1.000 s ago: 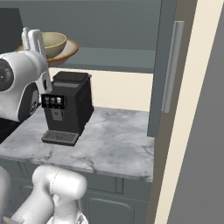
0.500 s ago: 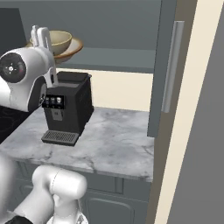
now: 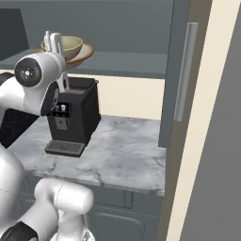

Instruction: Pick up the bowls on the counter and stack them on top of one another in the open cabinet. Place the smaller bowl on top of the larger bowl.

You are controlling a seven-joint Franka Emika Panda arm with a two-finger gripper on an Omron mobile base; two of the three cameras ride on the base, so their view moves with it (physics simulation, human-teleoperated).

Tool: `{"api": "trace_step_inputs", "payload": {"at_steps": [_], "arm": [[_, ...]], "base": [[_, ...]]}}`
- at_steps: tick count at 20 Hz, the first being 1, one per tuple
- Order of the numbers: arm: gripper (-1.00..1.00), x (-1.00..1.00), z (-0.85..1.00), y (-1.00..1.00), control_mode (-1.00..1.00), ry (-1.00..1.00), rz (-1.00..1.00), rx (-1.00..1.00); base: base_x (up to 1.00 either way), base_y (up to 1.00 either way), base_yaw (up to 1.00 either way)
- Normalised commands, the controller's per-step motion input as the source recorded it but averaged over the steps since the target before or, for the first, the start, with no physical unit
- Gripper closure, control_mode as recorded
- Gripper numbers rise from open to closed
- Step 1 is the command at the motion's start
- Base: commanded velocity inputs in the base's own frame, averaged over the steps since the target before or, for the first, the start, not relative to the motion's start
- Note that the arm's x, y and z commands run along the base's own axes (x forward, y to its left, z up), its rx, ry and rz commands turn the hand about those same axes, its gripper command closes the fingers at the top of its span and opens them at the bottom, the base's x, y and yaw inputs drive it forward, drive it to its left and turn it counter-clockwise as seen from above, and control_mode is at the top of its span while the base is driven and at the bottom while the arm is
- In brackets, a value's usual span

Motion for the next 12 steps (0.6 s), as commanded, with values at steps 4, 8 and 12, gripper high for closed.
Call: {"api": "trace_step_inputs", "payload": {"at_steps": [4, 8, 12], "arm": [[1.00, 0.42, -0.11, 0.00, -1.00, 0.00, -0.01, 0.00], [1.00, 0.40, -0.09, 0.00, -1.00, 0.00, -0.01, 0.00], [1.00, 0.40, -0.08, 0.00, -1.00, 0.00, -0.01, 0.00]], "base": [[0.00, 0.00, 0.00], [0.00, 0.00, 0.00], [0.00, 0.00, 0.00]]}}
